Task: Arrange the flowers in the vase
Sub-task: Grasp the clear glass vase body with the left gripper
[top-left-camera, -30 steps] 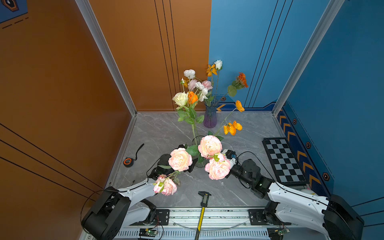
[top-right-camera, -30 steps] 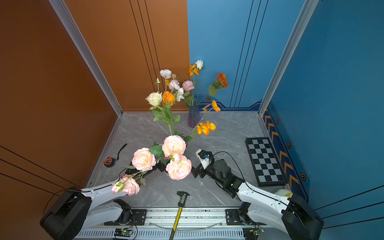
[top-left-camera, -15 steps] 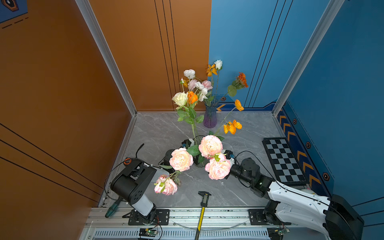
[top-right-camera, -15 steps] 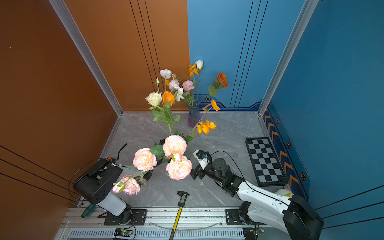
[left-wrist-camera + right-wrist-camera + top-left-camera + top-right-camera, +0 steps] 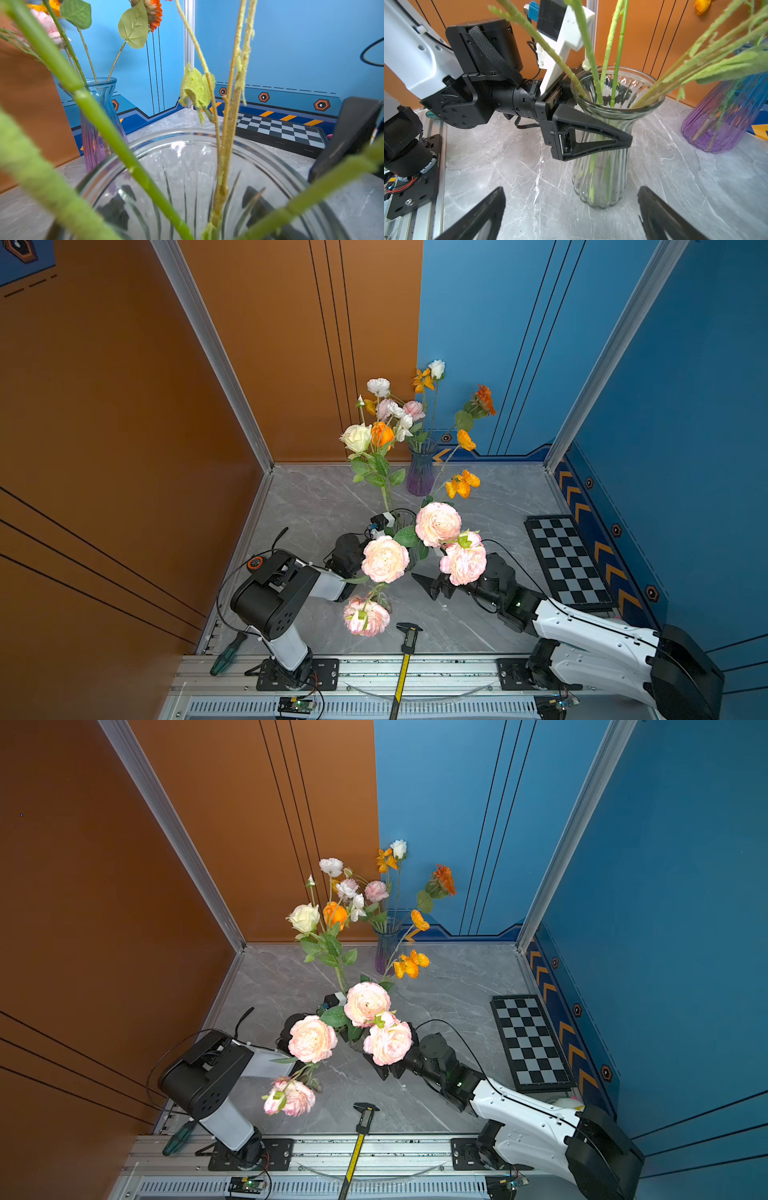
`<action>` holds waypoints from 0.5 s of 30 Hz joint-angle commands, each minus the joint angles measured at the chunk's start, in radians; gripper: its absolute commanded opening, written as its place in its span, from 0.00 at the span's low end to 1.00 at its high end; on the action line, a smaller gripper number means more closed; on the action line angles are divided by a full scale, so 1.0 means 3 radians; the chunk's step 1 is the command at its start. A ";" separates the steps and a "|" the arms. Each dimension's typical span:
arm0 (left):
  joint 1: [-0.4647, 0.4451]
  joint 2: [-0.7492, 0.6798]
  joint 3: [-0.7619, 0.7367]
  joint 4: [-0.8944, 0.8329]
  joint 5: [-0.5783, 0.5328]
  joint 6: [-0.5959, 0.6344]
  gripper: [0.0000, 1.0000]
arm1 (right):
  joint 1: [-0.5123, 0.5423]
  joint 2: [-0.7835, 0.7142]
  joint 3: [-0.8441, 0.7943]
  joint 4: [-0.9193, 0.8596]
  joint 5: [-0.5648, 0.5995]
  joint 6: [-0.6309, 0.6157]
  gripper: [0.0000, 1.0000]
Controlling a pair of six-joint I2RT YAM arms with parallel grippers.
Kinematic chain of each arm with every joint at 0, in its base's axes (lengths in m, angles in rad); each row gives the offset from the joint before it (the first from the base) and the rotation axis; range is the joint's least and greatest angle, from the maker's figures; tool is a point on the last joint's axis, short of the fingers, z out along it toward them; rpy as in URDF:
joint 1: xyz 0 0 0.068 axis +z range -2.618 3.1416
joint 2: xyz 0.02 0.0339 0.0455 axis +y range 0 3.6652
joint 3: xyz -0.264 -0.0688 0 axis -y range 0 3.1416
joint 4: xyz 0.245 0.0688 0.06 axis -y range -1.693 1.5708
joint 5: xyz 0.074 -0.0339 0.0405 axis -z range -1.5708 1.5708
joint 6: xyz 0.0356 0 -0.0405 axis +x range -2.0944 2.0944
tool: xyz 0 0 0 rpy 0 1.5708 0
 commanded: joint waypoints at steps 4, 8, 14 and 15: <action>-0.0009 -0.0020 0.0091 0.0113 0.0042 0.0089 0.71 | 0.0007 0.0088 0.0137 -0.0027 -0.0023 -0.0010 1.00; -0.0004 -0.0072 0.0110 0.0112 0.0054 0.0081 0.66 | 0.0009 0.0120 0.0156 -0.0007 -0.0043 -0.0010 1.00; 0.0066 -0.0109 0.0180 0.0115 0.0175 0.0005 0.52 | -0.0009 0.0123 0.0089 0.0101 -0.0030 -0.0009 1.00; 0.0068 -0.0102 0.0196 0.0112 0.0192 -0.0004 0.51 | -0.0019 0.0141 0.0093 0.0112 -0.0057 -0.0006 1.00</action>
